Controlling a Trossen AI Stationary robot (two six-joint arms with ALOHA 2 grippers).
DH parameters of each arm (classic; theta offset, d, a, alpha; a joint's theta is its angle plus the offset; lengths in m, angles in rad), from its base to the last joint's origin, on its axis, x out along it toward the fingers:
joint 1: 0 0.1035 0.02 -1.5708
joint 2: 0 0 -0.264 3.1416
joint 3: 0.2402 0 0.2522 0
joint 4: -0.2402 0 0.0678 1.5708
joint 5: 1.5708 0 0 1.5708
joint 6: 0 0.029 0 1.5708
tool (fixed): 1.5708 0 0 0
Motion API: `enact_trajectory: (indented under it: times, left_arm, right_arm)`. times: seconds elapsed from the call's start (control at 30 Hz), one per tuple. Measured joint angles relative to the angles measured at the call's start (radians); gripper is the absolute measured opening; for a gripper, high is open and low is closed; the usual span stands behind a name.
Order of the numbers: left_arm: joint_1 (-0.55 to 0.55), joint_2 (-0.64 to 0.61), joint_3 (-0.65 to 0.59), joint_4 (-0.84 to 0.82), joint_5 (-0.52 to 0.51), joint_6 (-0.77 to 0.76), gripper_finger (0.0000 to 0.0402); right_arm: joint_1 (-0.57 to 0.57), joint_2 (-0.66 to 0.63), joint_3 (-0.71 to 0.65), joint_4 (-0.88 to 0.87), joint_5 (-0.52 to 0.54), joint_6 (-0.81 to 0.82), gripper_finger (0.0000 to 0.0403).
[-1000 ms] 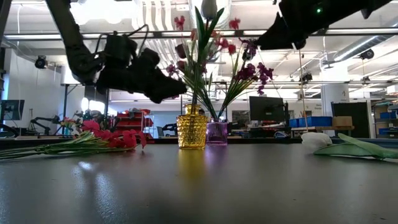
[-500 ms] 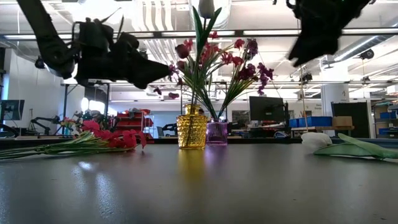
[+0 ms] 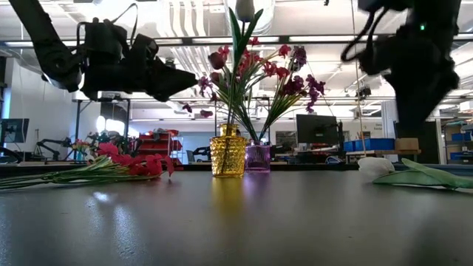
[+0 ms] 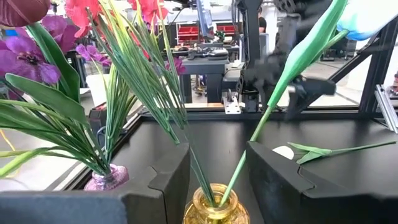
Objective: Sort flowers into vase by color
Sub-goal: Put the white tulip into the yellow vase
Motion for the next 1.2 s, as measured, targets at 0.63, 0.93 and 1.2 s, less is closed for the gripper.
enact_trajectory:
  times: [0.63,0.93,1.2]
  left_arm:
    - [0.000,0.000,0.001,0.000,-0.001,0.034,0.0142]
    - [0.000,0.000,0.001,-0.001,-0.001,0.032,0.0142]
    - [0.000,0.000,0.001,-0.001,-0.001,0.023,0.0142]
  right_arm:
    - [0.032,0.196,0.014,0.163,-0.228,0.069,0.0233]
    - [0.074,0.236,0.016,0.214,-0.271,0.086,0.0233]
    - [0.064,0.348,0.016,0.313,-0.320,0.018,0.0231]
